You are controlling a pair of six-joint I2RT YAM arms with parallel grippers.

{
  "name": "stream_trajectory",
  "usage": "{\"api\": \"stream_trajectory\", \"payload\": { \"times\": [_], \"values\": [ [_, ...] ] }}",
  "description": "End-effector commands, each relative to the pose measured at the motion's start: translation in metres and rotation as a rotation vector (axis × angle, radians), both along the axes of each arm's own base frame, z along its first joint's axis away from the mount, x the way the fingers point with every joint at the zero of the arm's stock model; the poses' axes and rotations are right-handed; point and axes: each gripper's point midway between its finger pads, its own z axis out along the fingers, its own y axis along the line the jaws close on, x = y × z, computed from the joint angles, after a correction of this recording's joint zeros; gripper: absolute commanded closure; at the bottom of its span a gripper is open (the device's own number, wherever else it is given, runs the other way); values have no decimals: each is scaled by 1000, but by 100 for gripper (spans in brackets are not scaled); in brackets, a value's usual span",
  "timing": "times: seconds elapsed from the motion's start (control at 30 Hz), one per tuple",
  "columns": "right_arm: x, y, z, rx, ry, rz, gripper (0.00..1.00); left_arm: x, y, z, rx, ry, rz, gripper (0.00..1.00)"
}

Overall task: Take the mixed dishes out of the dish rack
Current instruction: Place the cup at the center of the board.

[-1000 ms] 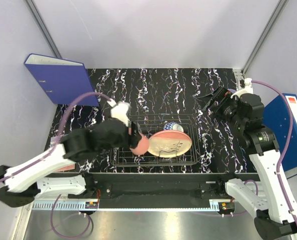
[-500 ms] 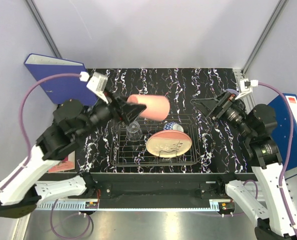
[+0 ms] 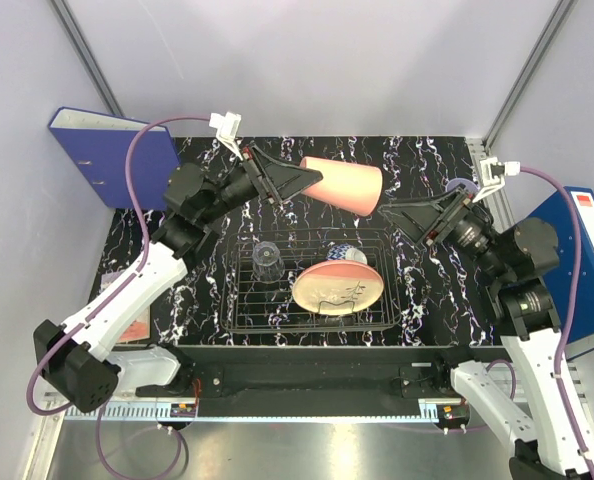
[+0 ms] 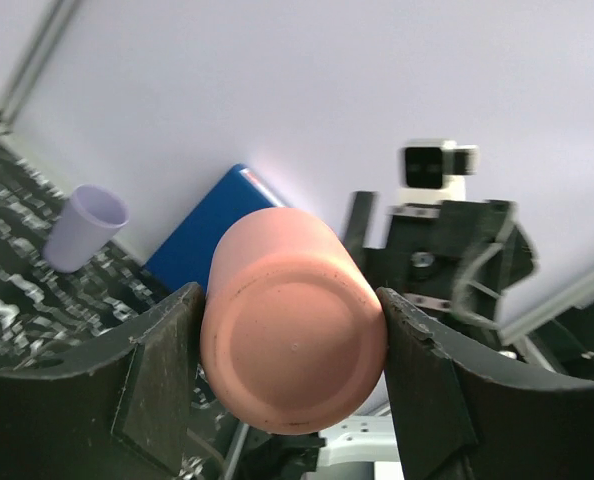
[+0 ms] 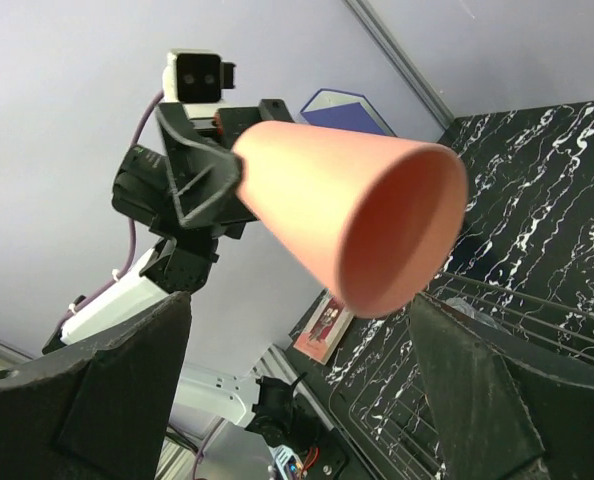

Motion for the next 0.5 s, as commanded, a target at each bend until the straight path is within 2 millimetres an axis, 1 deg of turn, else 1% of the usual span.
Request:
{"api": "stream_trajectory", "payload": {
  "times": [0.0,0.03,0.17,0.2,0.23,0.3,0.33,0.37,0.4,0.43,0.47],
  "values": [
    [3,8,5,15,-20,50,3,-30,6,48,-138,-143,-100,100],
    [7,9,8,18,-39,48,3,-30,5,47,-137,-142,-103,100],
    [17,14,7,30,-34,64,3,-32,4,45,-131,-139,-111,100],
    [18,15,11,38,-52,70,4,-33,3,43,-127,-136,-113,100],
    [21,18,11,44,-44,81,4,-30,2,40,-122,-128,-111,100],
    [20,24,19,52,-62,105,5,-30,0,37,-118,-121,-116,100],
    [24,28,17,47,-53,109,6,-28,-1,34,-115,-115,-117,100],
    [24,31,20,49,-60,115,7,-29,-3,33,-115,-114,-120,100],
    [21,38,22,49,-63,140,12,-28,-4,32,-114,-111,-124,100],
    [25,42,20,42,-60,139,16,-27,-6,31,-111,-109,-128,100],
    [24,46,21,40,-64,148,21,-27,-7,31,-111,-108,-131,100]
  ]
}}
